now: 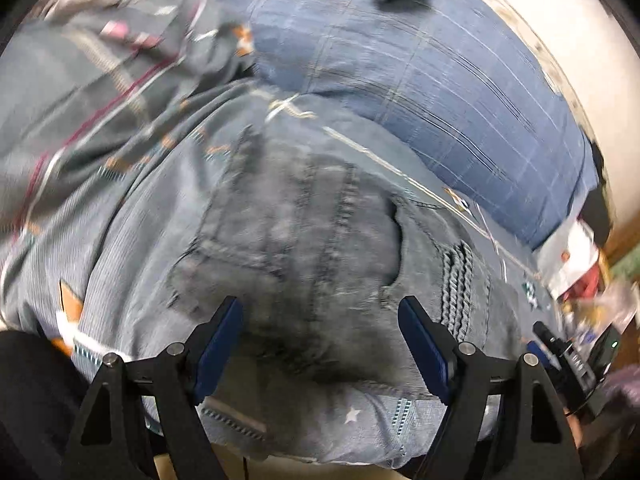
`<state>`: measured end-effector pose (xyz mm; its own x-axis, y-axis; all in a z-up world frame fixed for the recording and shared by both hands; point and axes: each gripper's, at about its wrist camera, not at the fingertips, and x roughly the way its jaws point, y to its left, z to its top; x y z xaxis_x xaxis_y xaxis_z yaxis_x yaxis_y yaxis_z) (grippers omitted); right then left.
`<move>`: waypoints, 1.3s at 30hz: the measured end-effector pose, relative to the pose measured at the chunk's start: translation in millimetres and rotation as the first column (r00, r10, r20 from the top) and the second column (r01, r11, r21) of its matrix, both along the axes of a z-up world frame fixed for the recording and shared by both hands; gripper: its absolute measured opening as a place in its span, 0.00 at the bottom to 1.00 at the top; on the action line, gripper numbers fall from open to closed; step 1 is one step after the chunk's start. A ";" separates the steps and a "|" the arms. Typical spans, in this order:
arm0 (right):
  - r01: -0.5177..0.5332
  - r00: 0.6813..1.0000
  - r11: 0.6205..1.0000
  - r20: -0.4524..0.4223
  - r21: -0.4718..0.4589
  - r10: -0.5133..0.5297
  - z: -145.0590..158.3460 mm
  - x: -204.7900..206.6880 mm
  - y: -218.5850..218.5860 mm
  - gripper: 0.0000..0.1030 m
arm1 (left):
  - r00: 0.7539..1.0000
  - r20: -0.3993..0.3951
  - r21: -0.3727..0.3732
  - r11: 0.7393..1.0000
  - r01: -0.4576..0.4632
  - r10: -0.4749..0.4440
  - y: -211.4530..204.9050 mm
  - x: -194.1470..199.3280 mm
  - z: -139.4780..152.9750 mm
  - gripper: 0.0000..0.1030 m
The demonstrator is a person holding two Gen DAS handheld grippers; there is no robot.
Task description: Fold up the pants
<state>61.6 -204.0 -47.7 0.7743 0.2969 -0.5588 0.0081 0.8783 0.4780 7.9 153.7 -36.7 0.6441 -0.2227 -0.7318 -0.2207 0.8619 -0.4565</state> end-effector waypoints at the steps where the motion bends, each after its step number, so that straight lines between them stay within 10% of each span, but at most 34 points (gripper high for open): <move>1: -0.011 1.000 1.000 0.002 -0.003 0.011 0.1 2.1 3.8 0.78 | 1.000 -0.007 -0.026 1.000 -0.014 0.014 7.5 -1.3 -3.4 0.78; 13: -0.034 0.982 0.996 0.183 -0.082 0.048 33.4 -8.9 38.2 0.78 | 0.998 0.043 -0.008 0.999 -0.053 0.053 23.2 -16.3 -6.2 0.83; 18: -0.153 0.985 0.948 -0.122 -0.278 0.123 -6.4 25.4 79.1 0.81 | 0.999 0.011 -0.104 0.994 -0.031 0.033 25.1 -18.2 -19.9 0.83; 21: -0.161 0.987 0.923 -0.070 -0.349 0.146 2.0 17.8 92.1 0.81 | 1.000 0.018 -0.196 0.981 -0.014 0.018 29.5 -18.5 -23.4 0.83; 27: -0.264 0.956 0.933 0.060 -0.246 0.286 45.5 2.4 116.5 0.81 | 0.999 -0.007 -0.357 0.933 -0.040 0.040 45.6 -18.7 -40.7 0.83; 35: -0.524 0.849 0.848 0.029 -0.082 0.528 75.3 54.6 221.2 0.77 | 0.999 0.003 -0.353 0.935 -0.034 0.037 41.3 -7.8 -47.8 0.83; 39: -0.585 0.805 0.811 -0.098 0.025 0.585 42.5 103.6 263.6 0.57 | 0.999 -0.002 -0.352 0.935 -0.033 0.034 43.6 -6.4 -53.2 0.83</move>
<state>165.2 59.5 -5.3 0.3973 0.6723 -0.6246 -0.4625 0.7346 0.4965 1.4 197.3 -89.9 0.6583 -0.4438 -0.6080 -0.2445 0.6379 -0.7303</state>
